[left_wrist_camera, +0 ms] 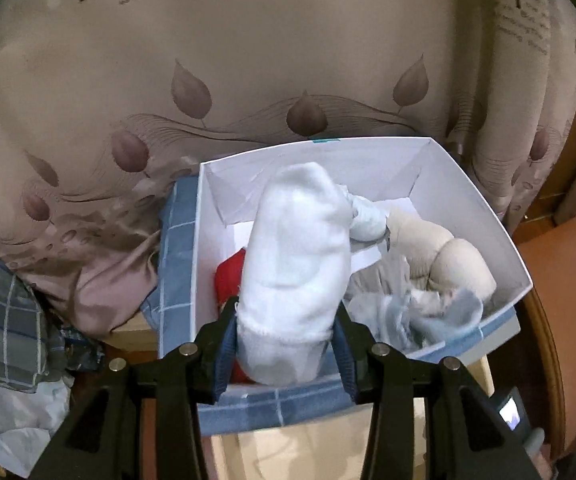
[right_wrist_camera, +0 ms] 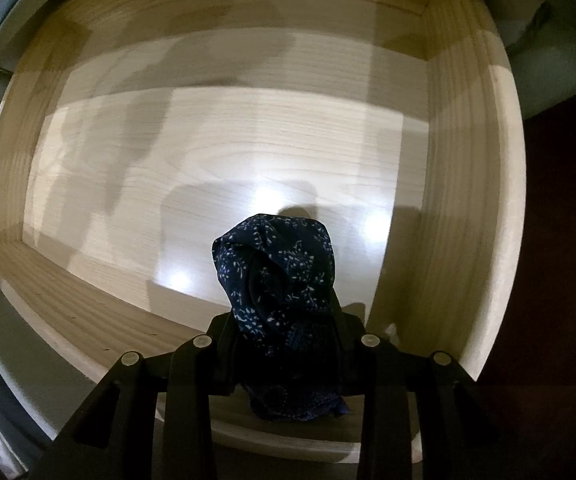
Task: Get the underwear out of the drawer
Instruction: 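Carry the white sock roll into the shoe box and open the left tool, then move the left tool back over the empty drawer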
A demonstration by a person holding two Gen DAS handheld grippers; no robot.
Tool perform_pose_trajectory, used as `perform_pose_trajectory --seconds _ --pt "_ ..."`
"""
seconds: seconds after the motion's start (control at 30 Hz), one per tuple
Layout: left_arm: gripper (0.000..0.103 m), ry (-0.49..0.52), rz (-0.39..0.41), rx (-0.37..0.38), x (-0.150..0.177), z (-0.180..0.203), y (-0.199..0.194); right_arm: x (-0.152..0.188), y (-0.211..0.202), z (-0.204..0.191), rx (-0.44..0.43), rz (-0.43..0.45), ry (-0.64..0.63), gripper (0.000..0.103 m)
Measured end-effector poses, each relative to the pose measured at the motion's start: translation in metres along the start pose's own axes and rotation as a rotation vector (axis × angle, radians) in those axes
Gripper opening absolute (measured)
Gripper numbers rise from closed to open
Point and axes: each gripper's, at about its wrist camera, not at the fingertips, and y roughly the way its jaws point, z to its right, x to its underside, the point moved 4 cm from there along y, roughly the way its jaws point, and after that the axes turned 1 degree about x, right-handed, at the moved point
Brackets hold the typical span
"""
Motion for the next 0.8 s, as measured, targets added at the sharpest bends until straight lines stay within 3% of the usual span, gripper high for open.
perform_pose_trajectory --seconds 0.53,0.8 --pt "0.045 0.032 -0.003 0.012 -0.033 0.027 0.023 -0.004 -0.004 0.007 -0.019 0.007 0.006 0.031" --pt "0.057 0.030 0.001 0.062 -0.037 0.035 0.012 -0.004 -0.004 0.007 -0.018 0.007 0.006 0.031"
